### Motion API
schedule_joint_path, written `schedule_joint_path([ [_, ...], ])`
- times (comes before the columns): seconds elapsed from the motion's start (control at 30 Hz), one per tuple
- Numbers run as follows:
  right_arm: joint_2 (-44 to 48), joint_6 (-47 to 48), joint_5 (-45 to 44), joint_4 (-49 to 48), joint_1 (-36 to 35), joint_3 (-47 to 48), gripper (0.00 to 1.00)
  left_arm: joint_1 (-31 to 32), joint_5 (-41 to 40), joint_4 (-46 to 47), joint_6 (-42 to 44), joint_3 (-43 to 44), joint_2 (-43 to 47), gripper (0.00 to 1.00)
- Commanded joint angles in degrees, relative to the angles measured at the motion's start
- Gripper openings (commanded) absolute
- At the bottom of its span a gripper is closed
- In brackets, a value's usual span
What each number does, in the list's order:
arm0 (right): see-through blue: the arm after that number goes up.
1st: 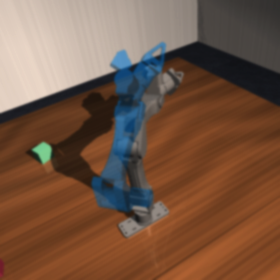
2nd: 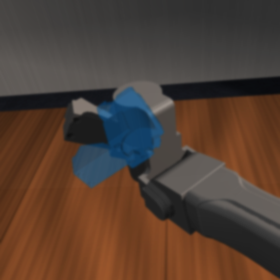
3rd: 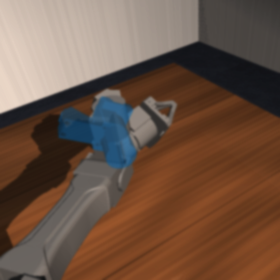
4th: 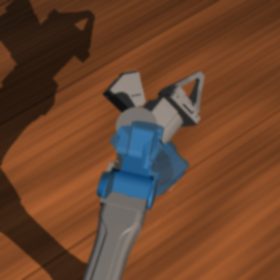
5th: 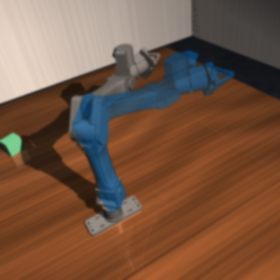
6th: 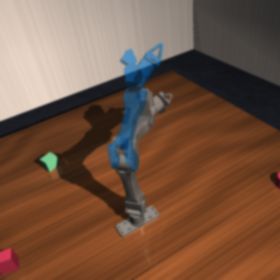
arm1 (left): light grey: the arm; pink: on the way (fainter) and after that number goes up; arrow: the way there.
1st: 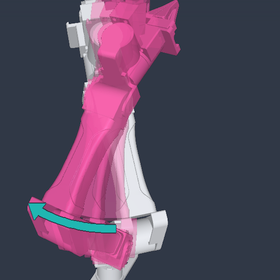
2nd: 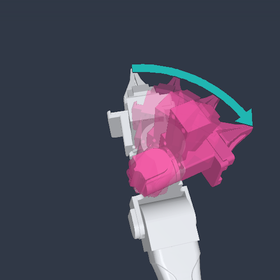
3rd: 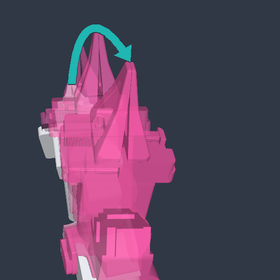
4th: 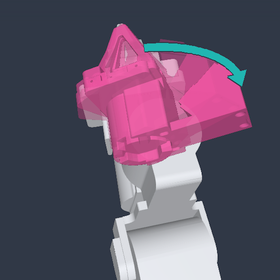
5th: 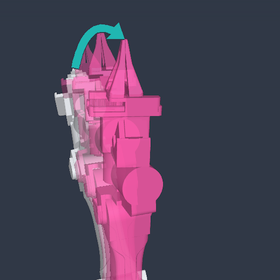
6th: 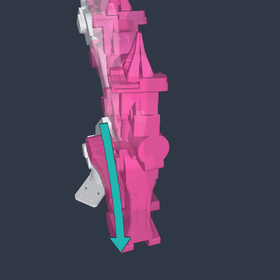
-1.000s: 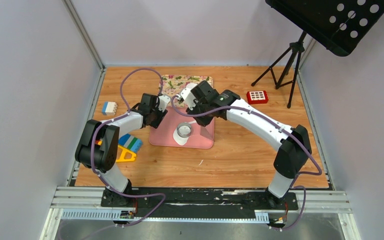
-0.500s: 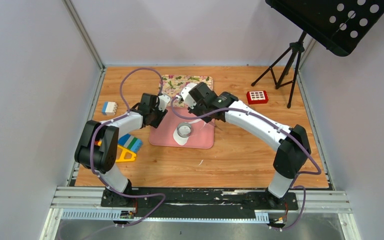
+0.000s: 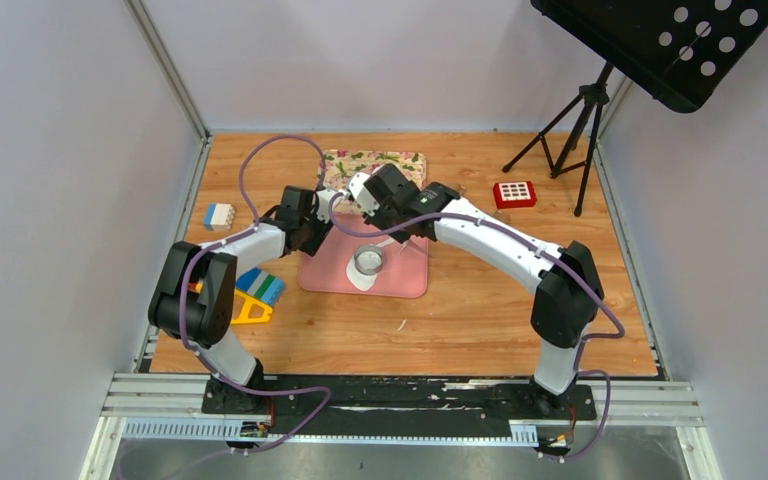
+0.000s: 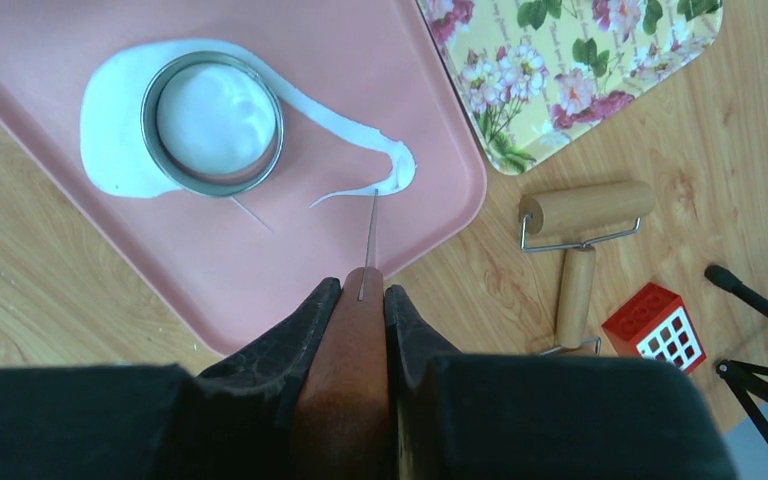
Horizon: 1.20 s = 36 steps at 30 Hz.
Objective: Roll out the dumpling wrappers from the dough
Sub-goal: Remove the dumpling wrapper from the work surface.
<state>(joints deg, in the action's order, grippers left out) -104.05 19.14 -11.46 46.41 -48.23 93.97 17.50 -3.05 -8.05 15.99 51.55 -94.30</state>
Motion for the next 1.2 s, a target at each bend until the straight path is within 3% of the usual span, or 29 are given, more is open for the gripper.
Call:
schedule_joint_path([
  [0.0,-2.36,-0.86,-1.51,-2.77,-0.42,3.82,0.00,0.17,0.66,0.16,0.17,1.23,2.59,0.55],
  [0.23,-5.27,0.55,-1.94,-7.51,-0.62,5.08,0.00,0.17,1.58,0.61,0.07,0.97,2.89,0.55],
  [0.7,-10.43,2.21,13.55,-14.42,-0.69,10.35,0.00,0.17,1.73,0.69,0.04,0.75,3.41,0.55],
  [1.17,-5.53,5.66,10.19,-21.99,-0.46,11.53,0.00,0.17,1.82,0.98,-0.14,0.48,3.77,0.56],
])
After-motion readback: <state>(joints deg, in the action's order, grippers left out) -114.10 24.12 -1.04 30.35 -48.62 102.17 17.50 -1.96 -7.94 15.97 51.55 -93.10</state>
